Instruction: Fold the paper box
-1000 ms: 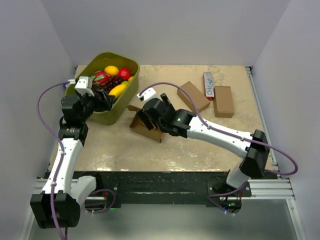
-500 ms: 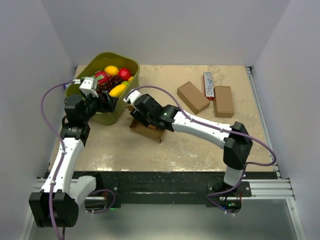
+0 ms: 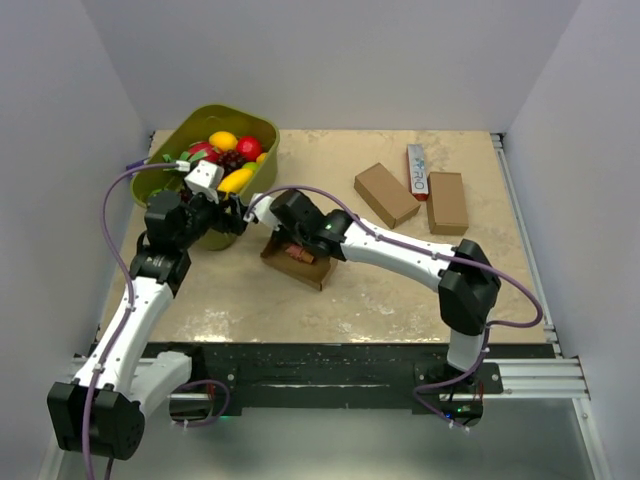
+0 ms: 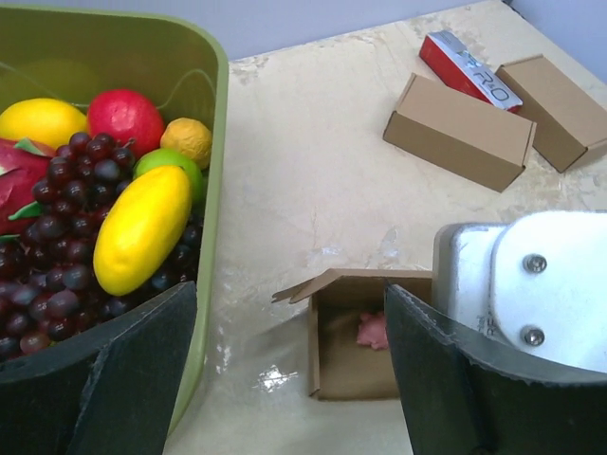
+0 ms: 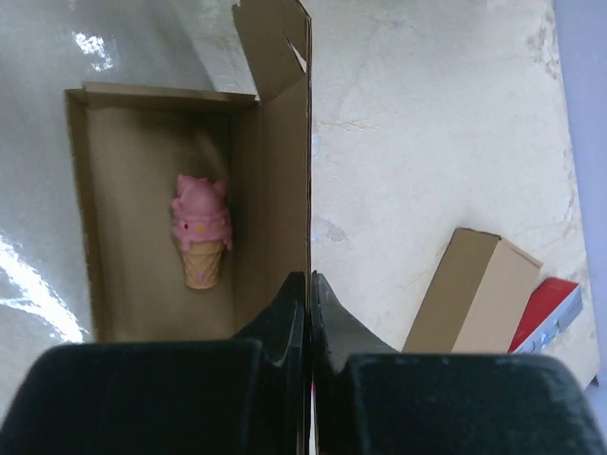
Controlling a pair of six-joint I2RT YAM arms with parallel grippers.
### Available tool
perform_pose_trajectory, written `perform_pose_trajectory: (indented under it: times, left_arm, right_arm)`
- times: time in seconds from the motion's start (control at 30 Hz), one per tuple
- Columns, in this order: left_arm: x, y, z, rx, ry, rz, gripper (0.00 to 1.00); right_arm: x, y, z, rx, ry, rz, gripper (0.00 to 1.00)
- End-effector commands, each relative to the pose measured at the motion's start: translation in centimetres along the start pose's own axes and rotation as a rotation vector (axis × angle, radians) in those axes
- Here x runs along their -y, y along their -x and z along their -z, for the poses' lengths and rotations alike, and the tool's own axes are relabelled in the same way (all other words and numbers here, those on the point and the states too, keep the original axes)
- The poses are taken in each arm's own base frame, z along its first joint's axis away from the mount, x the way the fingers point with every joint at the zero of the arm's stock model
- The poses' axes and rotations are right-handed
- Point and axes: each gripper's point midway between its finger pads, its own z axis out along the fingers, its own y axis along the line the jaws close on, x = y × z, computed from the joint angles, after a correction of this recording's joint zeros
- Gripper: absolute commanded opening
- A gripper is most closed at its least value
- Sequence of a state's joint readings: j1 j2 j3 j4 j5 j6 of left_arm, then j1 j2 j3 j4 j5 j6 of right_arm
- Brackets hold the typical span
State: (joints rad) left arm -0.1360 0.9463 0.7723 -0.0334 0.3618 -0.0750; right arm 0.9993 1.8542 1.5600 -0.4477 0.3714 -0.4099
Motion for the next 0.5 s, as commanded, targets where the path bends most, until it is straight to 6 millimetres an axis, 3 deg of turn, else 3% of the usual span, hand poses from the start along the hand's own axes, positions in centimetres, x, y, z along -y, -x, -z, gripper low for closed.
perform_pose_trajectory:
  times: [0.0, 0.1, 0.37, 0.43, 0.47]
  left_arm:
    - [2.9, 0.9, 0.6, 0.031, -0.141, -0.088, 0.87]
    - [4.2, 0.3, 0.5, 0.018, -0.222, -0.085, 0.89]
    - [4.4, -0.8, 0.0, -0.020, -0.254, -0.107, 0.90]
    - [4.0, -1.1, -0.1, -0.034, -0.234, -0.104, 0.90]
    - [3.8, -1.0, -0.1, -0.034, -0.225, -0.104, 0.89]
  right_arm:
    - [1.7, 1.8, 2.1, 0.108, 0.033, 0.058, 0.00]
    - [2.4, 1.9, 2.5, 0.122, 0.041, 0.090, 0.00]
    - [3.2, 0.8, 1.4, 0.128, 0.032, 0.144, 0.02]
    - [3.6, 0.7, 1.7, 0.136, 0.002, 0.111, 0.32]
    - [4.1, 1.1, 1.8, 0.156, -0.021, 0.087, 0.41]
